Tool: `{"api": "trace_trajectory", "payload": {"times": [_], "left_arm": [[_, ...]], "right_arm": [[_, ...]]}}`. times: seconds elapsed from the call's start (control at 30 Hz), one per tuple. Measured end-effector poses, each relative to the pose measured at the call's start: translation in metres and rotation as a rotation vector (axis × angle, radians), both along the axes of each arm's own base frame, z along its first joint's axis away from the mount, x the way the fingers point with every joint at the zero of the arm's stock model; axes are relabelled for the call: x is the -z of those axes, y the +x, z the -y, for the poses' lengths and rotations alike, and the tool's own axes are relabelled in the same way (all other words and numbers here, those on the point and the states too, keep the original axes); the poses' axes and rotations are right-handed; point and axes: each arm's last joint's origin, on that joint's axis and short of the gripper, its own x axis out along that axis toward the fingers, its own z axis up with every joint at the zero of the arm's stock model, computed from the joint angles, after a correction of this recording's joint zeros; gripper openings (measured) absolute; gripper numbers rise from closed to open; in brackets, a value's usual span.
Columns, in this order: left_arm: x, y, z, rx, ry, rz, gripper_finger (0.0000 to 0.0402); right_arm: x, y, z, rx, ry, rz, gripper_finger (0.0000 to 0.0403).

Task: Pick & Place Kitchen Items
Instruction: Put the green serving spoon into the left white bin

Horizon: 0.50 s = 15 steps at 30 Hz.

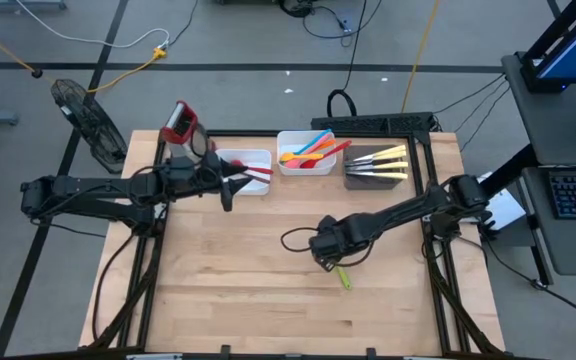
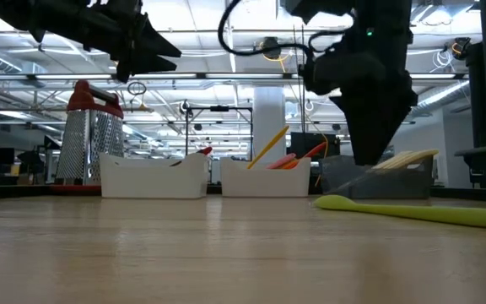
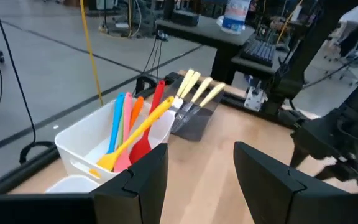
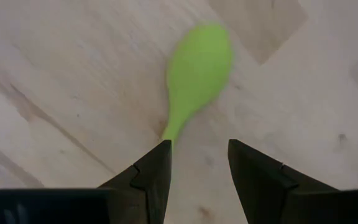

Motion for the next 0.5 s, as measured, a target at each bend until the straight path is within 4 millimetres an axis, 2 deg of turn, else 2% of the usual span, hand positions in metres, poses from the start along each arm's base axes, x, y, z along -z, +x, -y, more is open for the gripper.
{"api": "trace_trajectory", "payload": {"times": [0.23, 0.5], "left_arm": [[0.010, -0.001, 0.003, 0.080, -0.034, -0.104, 0.0187], [0.016, -0.003, 0.003, 0.085, -0.017, -0.177, 0.0187]], "right_arm": [[0.012, 0.001, -0.008, 0.117, 0.052, -0.044, 0.0151], [0.016, 0.004, -0.014, 0.127, 0.055, -0.007, 0.0151]]}}
